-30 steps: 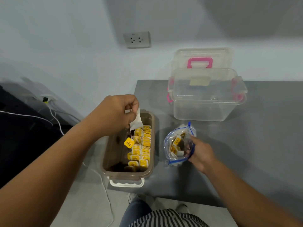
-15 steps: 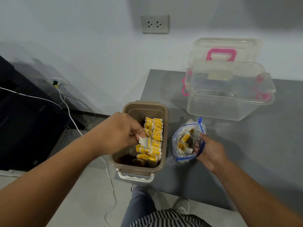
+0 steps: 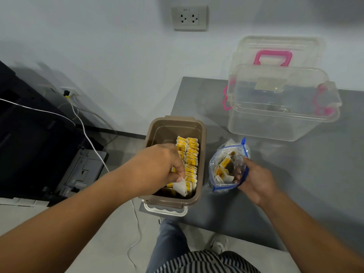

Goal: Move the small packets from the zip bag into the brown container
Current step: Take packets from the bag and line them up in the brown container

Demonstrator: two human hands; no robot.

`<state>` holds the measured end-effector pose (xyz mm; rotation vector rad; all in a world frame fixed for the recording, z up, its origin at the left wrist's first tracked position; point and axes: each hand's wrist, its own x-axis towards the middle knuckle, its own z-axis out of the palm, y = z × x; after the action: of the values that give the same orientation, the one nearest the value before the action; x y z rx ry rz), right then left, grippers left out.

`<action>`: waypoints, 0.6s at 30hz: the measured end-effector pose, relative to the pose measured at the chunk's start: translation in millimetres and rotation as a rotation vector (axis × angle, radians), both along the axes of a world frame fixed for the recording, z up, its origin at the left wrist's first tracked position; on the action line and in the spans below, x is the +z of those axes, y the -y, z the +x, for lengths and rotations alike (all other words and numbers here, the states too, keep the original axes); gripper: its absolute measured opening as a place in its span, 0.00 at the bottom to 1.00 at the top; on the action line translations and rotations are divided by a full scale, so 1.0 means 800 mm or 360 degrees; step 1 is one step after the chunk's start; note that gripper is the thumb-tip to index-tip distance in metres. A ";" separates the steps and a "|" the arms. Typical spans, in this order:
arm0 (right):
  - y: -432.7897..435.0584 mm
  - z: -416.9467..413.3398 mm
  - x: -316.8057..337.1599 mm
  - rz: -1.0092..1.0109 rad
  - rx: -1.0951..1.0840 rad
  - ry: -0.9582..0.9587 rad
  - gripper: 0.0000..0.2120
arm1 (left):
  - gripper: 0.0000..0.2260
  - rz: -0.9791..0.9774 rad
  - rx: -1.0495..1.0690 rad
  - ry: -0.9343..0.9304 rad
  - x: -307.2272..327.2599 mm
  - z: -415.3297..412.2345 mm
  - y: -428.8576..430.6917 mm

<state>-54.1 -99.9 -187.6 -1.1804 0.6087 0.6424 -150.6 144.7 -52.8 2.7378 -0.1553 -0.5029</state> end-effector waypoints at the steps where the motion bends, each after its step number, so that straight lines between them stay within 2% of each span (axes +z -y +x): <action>1: 0.000 0.000 0.000 0.0002 -0.0004 0.0003 0.16 | 0.05 0.0009 -0.0012 -0.0022 -0.001 0.000 0.000; 13: 0.000 -0.005 0.003 -0.0018 -0.0017 0.0005 0.16 | 0.07 -0.0063 0.0040 -0.0307 -0.055 0.024 0.003; 18: -0.001 -0.006 0.002 -0.0029 -0.0016 0.0004 0.15 | 0.05 -0.0136 -0.0075 -0.0517 -0.072 0.034 0.001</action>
<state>-59.1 -99.1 -186.3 -1.1943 0.6191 0.6280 -123.7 143.7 -110.6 2.5324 -0.1547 -0.9218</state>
